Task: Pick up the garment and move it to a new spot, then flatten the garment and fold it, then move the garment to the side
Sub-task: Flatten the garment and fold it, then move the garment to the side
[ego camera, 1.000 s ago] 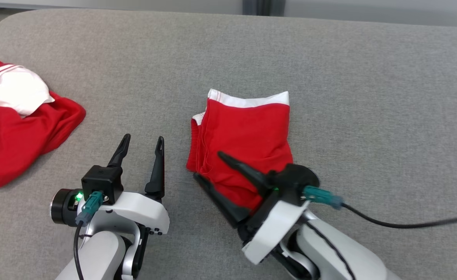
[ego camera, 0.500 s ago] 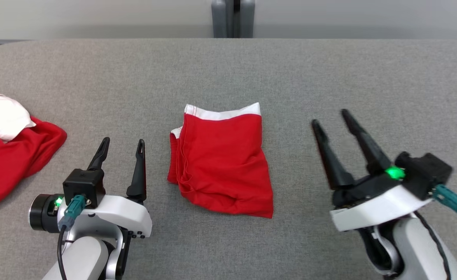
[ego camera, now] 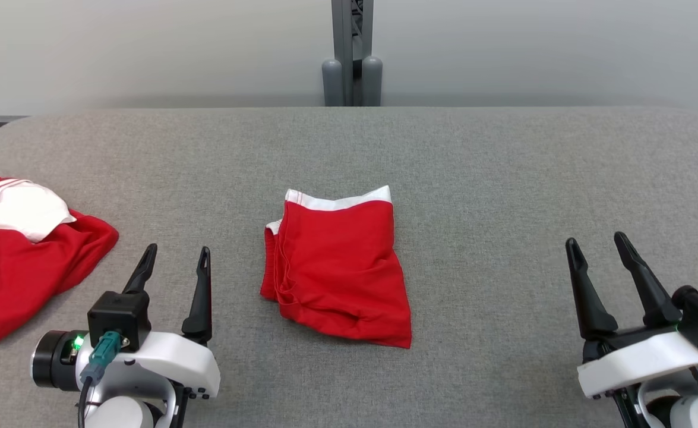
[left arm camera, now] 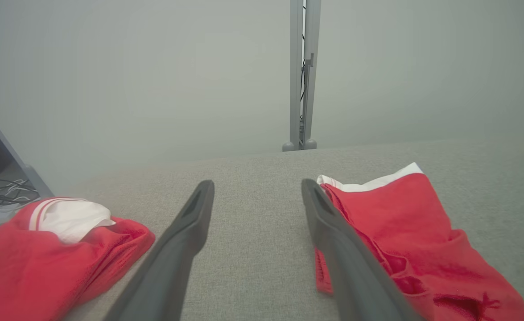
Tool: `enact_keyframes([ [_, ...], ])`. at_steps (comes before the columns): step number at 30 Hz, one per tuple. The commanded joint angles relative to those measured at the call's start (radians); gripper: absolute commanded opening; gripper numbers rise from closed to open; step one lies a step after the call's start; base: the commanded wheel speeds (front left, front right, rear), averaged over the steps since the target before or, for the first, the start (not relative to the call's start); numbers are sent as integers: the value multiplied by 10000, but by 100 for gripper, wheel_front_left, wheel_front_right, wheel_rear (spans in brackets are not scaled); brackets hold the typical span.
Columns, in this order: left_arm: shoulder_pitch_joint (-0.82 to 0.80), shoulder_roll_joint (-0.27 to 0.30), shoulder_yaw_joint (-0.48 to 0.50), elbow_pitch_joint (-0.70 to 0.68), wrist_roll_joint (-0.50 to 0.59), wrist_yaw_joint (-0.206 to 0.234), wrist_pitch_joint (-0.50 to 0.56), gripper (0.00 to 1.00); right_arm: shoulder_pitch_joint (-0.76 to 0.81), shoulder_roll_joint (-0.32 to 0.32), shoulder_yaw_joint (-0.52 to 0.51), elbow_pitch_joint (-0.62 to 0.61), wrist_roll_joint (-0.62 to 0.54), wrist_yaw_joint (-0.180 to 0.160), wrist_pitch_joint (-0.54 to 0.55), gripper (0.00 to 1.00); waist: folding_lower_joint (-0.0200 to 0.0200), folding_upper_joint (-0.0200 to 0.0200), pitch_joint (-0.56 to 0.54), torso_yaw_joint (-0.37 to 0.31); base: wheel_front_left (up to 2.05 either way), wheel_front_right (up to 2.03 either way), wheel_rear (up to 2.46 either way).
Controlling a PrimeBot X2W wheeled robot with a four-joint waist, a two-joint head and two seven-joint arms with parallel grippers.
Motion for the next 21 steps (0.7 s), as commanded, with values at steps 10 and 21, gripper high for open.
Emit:
enact_keyframes([
  [10,242,192,-2,-297,-67,124,88,100,634,157,-492,-384,-85,3,401,100,0,0,-207,59,0,0,0],
  [21,80,135,-105,-267,-74,123,133,100,631,265,-609,-508,-184,3,466,100,0,0,-107,191,0,0,0],
])
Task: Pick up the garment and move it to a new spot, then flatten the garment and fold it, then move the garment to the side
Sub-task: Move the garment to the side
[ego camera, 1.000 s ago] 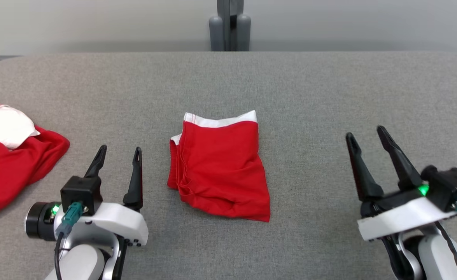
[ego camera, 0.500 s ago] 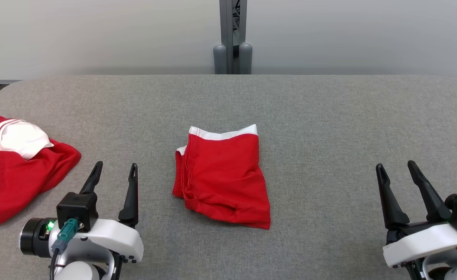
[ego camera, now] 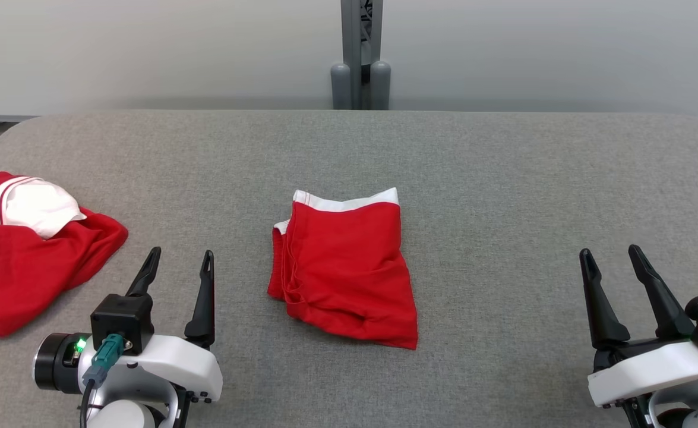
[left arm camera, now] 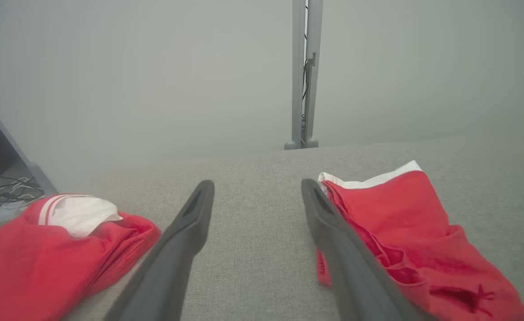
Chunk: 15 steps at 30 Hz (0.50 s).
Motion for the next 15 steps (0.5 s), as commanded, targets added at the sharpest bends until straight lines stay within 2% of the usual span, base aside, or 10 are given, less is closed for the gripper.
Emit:
enact_keyframes([
  [1,-87,26,-2,11,-49,19,-3,100,47,-7,-33,-85,-40,3,39,100,0,0,57,89,0,0,0],
  [2,-117,11,-11,13,-47,15,-12,100,17,-3,-28,-93,-40,3,24,100,0,0,78,144,0,0,0],
  [3,-166,-18,-28,17,-52,4,-38,100,-38,3,-13,-83,13,3,50,46,0,0,135,288,0,0,0],
  [4,-205,-41,-26,17,-56,3,-61,100,-103,6,51,-88,78,3,31,0,0,0,176,375,0,0,0],
  [9,-338,-261,-96,102,-73,-68,-213,100,-364,-31,733,117,169,3,149,0,0,0,422,985,0,0,0],
  [11,-472,-518,-126,250,-186,-175,-471,100,-801,-141,1497,595,397,3,52,0,0,0,635,1545,0,0,0],
  [15,-541,-682,-105,440,-280,-279,-707,100,-1224,-163,2084,1106,618,3,-57,0,0,0,772,1981,0,0,0],
])
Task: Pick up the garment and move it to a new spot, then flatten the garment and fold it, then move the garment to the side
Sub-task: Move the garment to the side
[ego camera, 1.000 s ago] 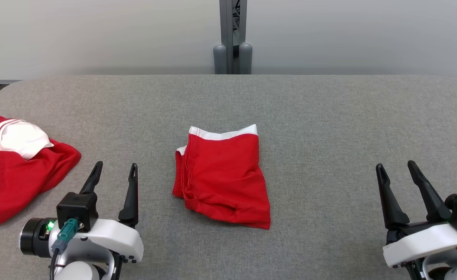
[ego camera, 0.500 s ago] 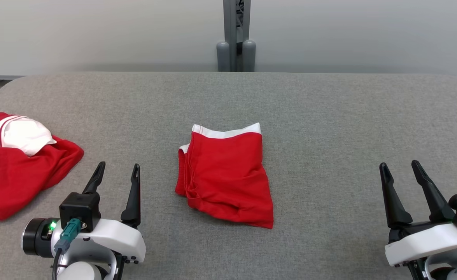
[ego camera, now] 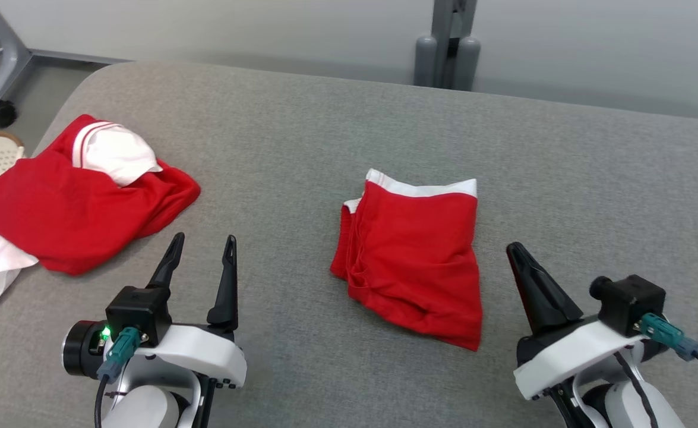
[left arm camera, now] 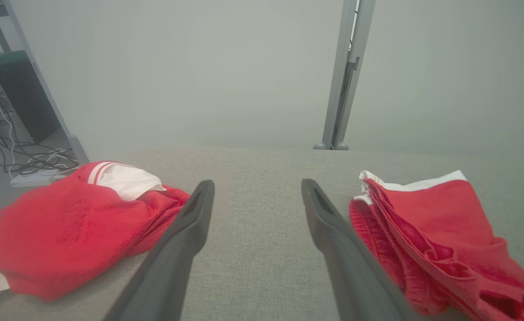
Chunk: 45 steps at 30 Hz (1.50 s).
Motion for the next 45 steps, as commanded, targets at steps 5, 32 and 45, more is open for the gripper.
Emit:
enact_keyframes([
  [5,-375,-223,100,347,-102,-196,-503,100,-852,-70,809,995,317,3,-335,0,0,0,334,1014,0,0,0],
  [32,-759,-1453,1824,1286,883,-1796,-1220,100,-2557,-74,3083,3896,1107,3,-1824,0,0,0,609,1555,0,0,0],
  [45,-248,-1882,2483,1469,1598,-2502,-1221,100,-1273,-127,120,1624,89,3,-1574,0,0,0,325,686,0,0,0],
])
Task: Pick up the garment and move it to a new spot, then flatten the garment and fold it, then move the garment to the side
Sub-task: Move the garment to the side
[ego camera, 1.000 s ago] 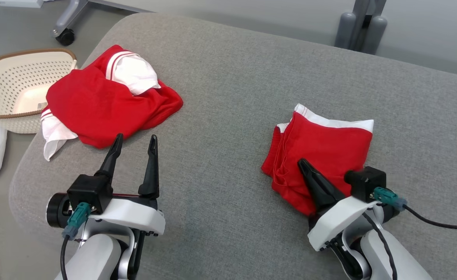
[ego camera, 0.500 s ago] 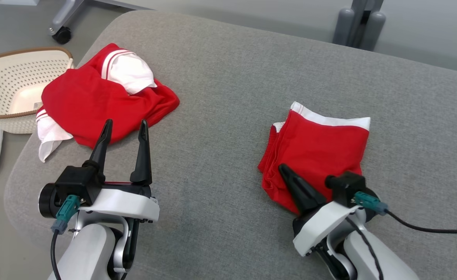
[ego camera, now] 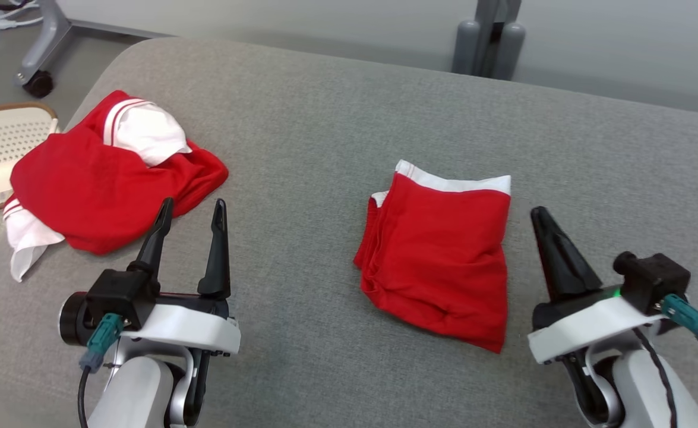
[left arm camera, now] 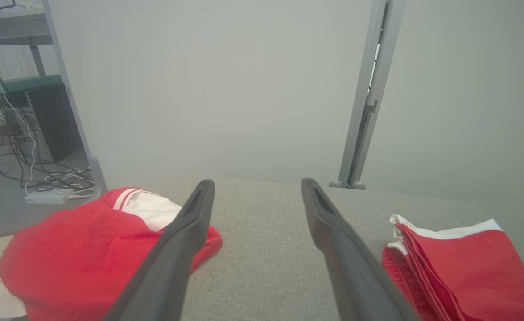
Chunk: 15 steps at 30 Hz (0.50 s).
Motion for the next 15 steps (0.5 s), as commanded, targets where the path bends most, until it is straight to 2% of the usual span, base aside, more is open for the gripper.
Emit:
enact_keyframes([
  [1,134,-9,76,16,71,-73,-28,100,134,6,-114,-78,-67,3,59,0,0,0,-93,-139,0,0,0],
  [2,147,-23,117,41,141,-122,-26,100,238,30,-291,-231,-165,3,88,30,0,0,-122,-221,0,0,0],
  [3,153,-52,169,48,217,-167,-28,100,348,57,-460,-353,-232,3,135,43,0,0,-158,-298,0,0,0],
  [4,197,-55,235,68,306,-227,-28,100,456,67,-627,-453,-320,3,182,86,0,0,-196,-378,0,0,0],
  [5,267,-68,283,101,381,-252,-28,100,569,89,-796,-568,-381,3,211,100,0,0,-227,-456,0,0,0],
  [15,543,-16,597,312,911,-494,-27,100,1663,251,-1779,-1175,-947,3,718,100,0,0,-532,-1196,0,0,0],
])
